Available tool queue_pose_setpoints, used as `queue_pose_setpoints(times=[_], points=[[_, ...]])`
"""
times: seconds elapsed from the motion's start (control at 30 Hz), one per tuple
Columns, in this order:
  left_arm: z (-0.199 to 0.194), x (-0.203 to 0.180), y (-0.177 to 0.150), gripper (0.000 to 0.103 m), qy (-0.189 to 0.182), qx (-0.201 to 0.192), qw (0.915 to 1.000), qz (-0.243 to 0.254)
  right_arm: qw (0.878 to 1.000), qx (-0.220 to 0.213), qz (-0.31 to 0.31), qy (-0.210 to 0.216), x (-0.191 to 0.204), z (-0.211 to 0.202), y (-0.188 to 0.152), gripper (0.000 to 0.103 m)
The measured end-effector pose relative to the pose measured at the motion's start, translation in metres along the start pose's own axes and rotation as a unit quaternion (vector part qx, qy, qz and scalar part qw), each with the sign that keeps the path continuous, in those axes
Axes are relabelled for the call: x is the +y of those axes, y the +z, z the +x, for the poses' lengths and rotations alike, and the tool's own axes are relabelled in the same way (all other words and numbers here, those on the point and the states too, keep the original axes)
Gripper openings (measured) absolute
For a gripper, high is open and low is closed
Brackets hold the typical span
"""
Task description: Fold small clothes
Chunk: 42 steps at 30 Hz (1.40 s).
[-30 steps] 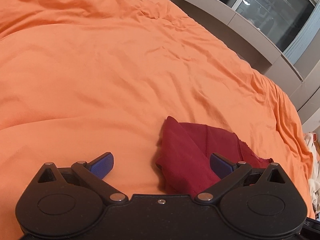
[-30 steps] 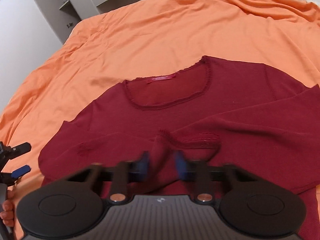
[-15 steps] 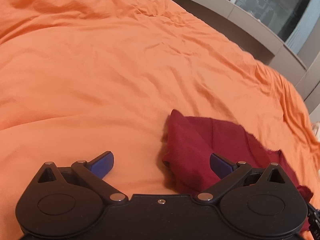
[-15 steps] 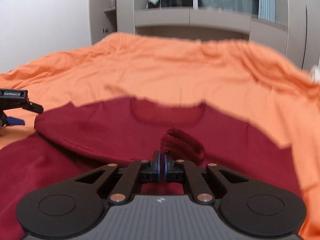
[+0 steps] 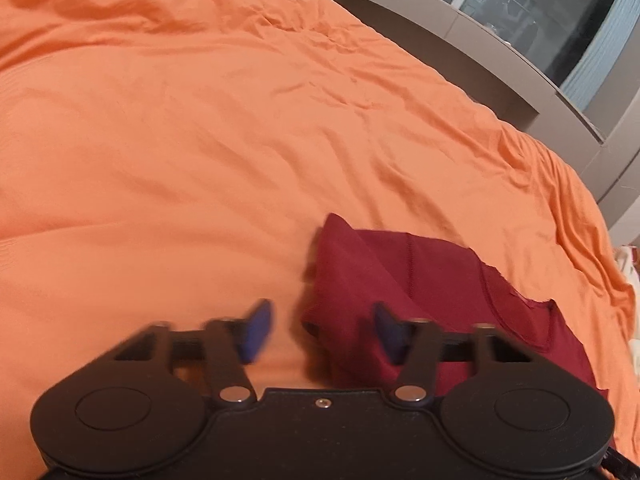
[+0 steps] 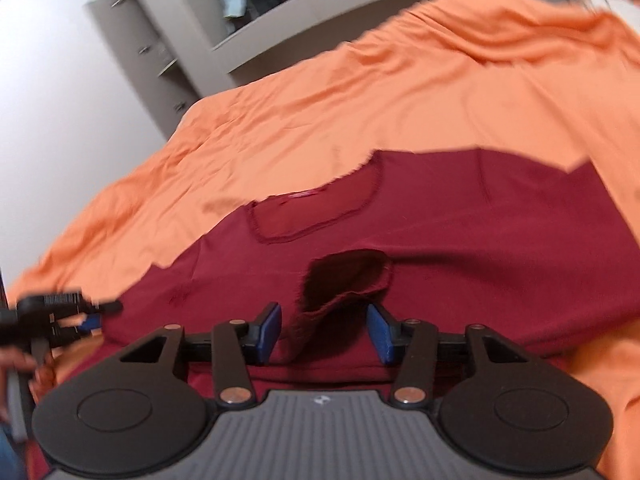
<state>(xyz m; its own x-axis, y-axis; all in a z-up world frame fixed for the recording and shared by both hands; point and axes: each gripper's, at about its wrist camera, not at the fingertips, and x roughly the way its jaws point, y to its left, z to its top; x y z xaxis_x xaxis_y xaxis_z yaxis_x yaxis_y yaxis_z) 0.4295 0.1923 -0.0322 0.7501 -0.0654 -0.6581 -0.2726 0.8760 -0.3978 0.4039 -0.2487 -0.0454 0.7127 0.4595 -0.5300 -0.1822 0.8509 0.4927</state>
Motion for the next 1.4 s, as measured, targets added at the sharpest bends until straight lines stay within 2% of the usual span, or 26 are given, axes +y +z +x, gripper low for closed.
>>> queue_pose_setpoints(times=[0.03,0.1,0.13,0.17,0.27,0.33,0.43,0.57,0.67,0.7,0.73,0.77,0.8,0.87,0.93,1.0,1.03,1.13,1.23,1.4], points=[[0.002,-0.001,-0.001,0.031,-0.004,0.004,1.0000,0.001,1.000,0.000,0.009,-0.002,-0.004,0.001,0.000,0.032],[0.003,-0.005,-0.003,0.024,-0.002,0.000,1.0000,0.009,1.000,-0.004,0.007,-0.005,-0.006,0.001,0.001,0.010],[0.001,-0.008,-0.003,0.016,-0.001,-0.007,0.9999,0.013,1.000,-0.017,-0.005,-0.009,-0.003,-0.002,0.000,0.010],[-0.001,-0.010,-0.003,0.013,-0.004,-0.014,0.9998,0.016,0.999,-0.034,-0.025,-0.014,0.001,-0.006,0.000,0.009],[-0.012,-0.017,-0.003,0.011,-0.006,-0.040,0.9990,0.020,0.991,-0.067,-0.107,-0.049,0.021,-0.016,-0.003,0.009],[-0.015,-0.023,-0.004,0.010,0.007,-0.050,0.9981,0.035,0.989,-0.051,-0.128,-0.061,0.026,-0.013,-0.005,0.009],[-0.010,-0.029,-0.006,0.010,0.033,-0.041,0.9972,0.053,0.990,-0.020,-0.117,-0.071,0.022,-0.005,-0.007,0.009],[-0.002,-0.019,-0.006,0.012,0.033,-0.016,0.9989,0.031,0.990,-0.010,-0.115,-0.076,0.022,-0.006,-0.011,0.010],[-0.008,-0.016,-0.005,0.021,0.027,-0.014,0.9992,0.025,0.989,-0.013,-0.122,-0.079,0.023,-0.013,-0.012,0.018],[-0.011,-0.016,-0.004,0.031,0.025,-0.016,0.9993,0.024,0.989,-0.016,-0.125,-0.081,0.024,-0.017,-0.014,0.027],[-0.015,-0.016,-0.005,0.045,0.023,-0.016,0.9994,0.022,0.988,-0.018,-0.129,-0.083,0.025,-0.023,-0.016,0.039],[-0.019,-0.017,-0.006,0.052,0.020,-0.018,0.9994,0.020,0.987,-0.021,-0.132,-0.084,0.025,-0.028,-0.018,0.043],[-0.024,-0.018,-0.008,0.063,0.018,-0.022,0.9994,0.018,0.987,-0.023,-0.135,-0.084,0.025,-0.035,-0.020,0.049],[-0.034,-0.023,-0.013,0.072,0.018,-0.029,0.9992,0.022,0.986,-0.028,-0.143,-0.084,0.025,-0.050,-0.025,0.058],[-0.047,-0.029,-0.020,0.084,0.019,-0.034,0.9987,0.034,0.985,-0.038,-0.151,-0.080,0.026,-0.069,-0.033,0.076],[-0.061,-0.037,-0.027,0.092,0.016,-0.043,0.9976,0.052,0.983,-0.049,-0.160,-0.073,0.027,-0.089,-0.042,0.086],[-0.068,-0.042,-0.031,0.096,0.013,-0.050,0.9965,0.065,0.982,-0.053,-0.166,-0.072,0.028,-0.099,-0.046,0.092],[-0.089,-0.057,-0.044,0.102,0.010,-0.070,0.9912,0.112,0.978,-0.063,-0.189,-0.062,0.034,-0.128,-0.063,0.101],[-0.111,-0.065,-0.066,0.102,0.008,-0.086,0.9851,0.149,0.971,-0.062,-0.226,-0.050,0.041,-0.155,-0.081,0.103],[-0.152,-0.066,-0.117,0.102,0.004,-0.118,0.9712,0.207,0.952,-0.050,-0.296,-0.062,0.054,-0.191,-0.117,0.103]])
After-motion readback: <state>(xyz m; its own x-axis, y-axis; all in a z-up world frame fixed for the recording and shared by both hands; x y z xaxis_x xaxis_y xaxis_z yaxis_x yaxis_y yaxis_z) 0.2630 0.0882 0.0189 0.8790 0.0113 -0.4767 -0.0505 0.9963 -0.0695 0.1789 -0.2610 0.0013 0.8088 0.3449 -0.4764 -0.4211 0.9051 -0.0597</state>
